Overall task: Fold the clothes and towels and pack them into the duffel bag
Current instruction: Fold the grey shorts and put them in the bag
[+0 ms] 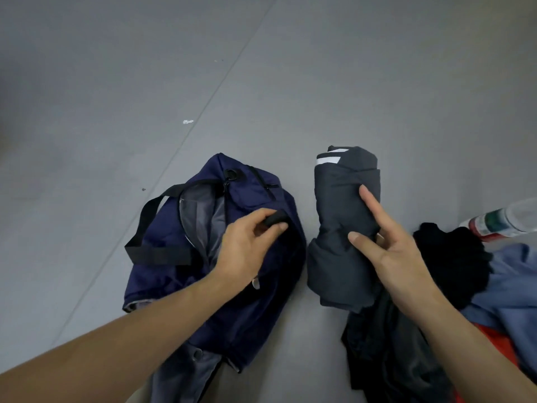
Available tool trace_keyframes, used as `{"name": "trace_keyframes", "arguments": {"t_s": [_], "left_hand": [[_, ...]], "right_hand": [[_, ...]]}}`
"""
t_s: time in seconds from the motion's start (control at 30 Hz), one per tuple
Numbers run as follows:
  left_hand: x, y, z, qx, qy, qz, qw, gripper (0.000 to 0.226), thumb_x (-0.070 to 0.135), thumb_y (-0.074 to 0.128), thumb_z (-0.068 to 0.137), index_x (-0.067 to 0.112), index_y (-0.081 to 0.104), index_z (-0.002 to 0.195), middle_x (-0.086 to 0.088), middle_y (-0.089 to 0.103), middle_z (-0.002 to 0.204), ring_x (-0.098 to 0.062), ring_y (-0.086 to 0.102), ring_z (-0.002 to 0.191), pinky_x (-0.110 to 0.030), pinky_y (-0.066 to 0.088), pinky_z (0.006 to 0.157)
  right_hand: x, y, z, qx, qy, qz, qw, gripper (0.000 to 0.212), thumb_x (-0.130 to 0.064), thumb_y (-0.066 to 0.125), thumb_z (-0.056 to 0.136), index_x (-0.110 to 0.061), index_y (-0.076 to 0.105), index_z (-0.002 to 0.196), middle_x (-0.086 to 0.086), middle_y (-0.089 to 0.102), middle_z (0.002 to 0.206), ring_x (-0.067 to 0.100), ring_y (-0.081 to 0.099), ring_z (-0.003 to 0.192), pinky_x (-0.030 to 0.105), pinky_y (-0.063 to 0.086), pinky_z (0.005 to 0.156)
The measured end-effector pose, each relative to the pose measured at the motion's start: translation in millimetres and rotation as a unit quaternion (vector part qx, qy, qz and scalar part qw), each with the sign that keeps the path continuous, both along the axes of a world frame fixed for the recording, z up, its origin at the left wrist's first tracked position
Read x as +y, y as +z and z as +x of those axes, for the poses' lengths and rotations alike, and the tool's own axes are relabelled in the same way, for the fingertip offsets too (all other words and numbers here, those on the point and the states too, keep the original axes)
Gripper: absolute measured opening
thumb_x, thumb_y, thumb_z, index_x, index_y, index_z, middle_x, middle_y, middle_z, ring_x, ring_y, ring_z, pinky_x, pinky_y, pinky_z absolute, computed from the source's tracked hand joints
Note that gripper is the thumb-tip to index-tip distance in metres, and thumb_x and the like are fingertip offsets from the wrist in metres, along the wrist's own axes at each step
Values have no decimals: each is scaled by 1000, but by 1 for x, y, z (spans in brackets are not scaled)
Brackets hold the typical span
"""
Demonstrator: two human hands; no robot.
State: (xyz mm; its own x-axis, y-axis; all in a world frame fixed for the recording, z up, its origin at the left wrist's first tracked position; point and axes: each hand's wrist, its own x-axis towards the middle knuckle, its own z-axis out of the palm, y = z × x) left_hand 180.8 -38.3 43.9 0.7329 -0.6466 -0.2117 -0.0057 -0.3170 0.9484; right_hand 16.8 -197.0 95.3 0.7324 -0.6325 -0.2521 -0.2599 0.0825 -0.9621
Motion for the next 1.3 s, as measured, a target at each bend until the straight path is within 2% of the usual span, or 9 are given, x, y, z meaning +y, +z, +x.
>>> {"name": "trace_keyframes", "arguments": {"t_s": [0.1, 0.2, 0.33, 0.4, 0.53, 0.7, 0.87, 0.97, 1.3], "left_hand": [[-20, -14, -25, 174, -101, 1, 980, 23, 8, 64, 96, 21, 70, 114, 7, 74, 95, -13, 68, 92, -22, 52, 82], [-9, -32, -30, 41, -253, 86, 963, 54, 1, 52, 94, 36, 60, 134, 19, 67, 123, -4, 66, 109, -18, 49, 96], [33, -44, 13, -235, -97, 135, 958, 36, 9, 60, 90, 33, 70, 115, 16, 67, 115, -4, 63, 93, -36, 55, 86], [58, -59, 44, -355, -33, 244, 902, 33, 17, 66, 89, 35, 69, 116, 1, 54, 140, -23, 55, 121, -49, 49, 97], [104, -85, 92, -283, 13, 406, 869, 42, 33, 65, 94, 34, 61, 136, -18, 32, 159, -44, 36, 140, -53, 42, 105], [112, -71, 93, -248, 19, 272, 930, 42, 4, 61, 89, 16, 65, 129, 2, 70, 114, -26, 66, 96, -35, 55, 71], [125, -33, 103, -399, 23, 194, 896, 69, -13, 56, 81, 17, 55, 143, 13, 46, 149, -21, 58, 103, -21, 41, 91], [131, -15, 114, -389, 7, 182, 903, 73, -13, 54, 81, 20, 51, 146, 16, 39, 149, -16, 51, 103, -21, 40, 88], [157, -14, 139, -358, -26, 180, 916, 81, -13, 48, 84, 28, 39, 152, 34, 27, 151, -5, 37, 98, -5, 33, 83]], "right_hand": [[-13, 15, -17, -21, -15, -6, 1000, 71, 4, 58, 95, -46, 47, 144, -19, 60, 138, 8, 60, 124, 27, 50, 101], [-9, 15, -17, -41, -30, 28, 998, 71, 3, 59, 94, -49, 49, 142, -8, 62, 137, 8, 61, 120, 29, 51, 100], [27, -18, 15, -19, 35, 44, 998, 72, 6, 58, 95, -44, 46, 144, -18, 57, 141, 5, 55, 128, 34, 46, 109], [50, -38, 36, -4, 80, 34, 996, 72, 5, 59, 95, -47, 44, 144, -19, 51, 146, 1, 49, 133, 37, 41, 114], [93, -70, 80, 22, 135, 49, 989, 71, -4, 60, 97, -55, 42, 143, -31, 46, 144, -10, 44, 132, 27, 38, 115], [122, -95, 125, 55, 133, 69, 987, 69, -9, 62, 97, -58, 42, 142, -22, 48, 145, -10, 48, 127, 23, 42, 110], [135, -109, 148, 83, 113, 70, 988, 71, -13, 63, 97, -65, 38, 139, -10, 45, 150, 4, 48, 133, 27, 44, 110], [141, -107, 177, 77, 90, 87, 989, 69, -11, 61, 98, -55, 37, 146, -20, 50, 130, -4, 53, 116, 7, 46, 94], [166, -158, 226, 187, 187, 11, 964, 100, -15, 71, 90, -48, 4, 156, -4, 44, 152, 10, 48, 129, 23, 40, 106]]}}
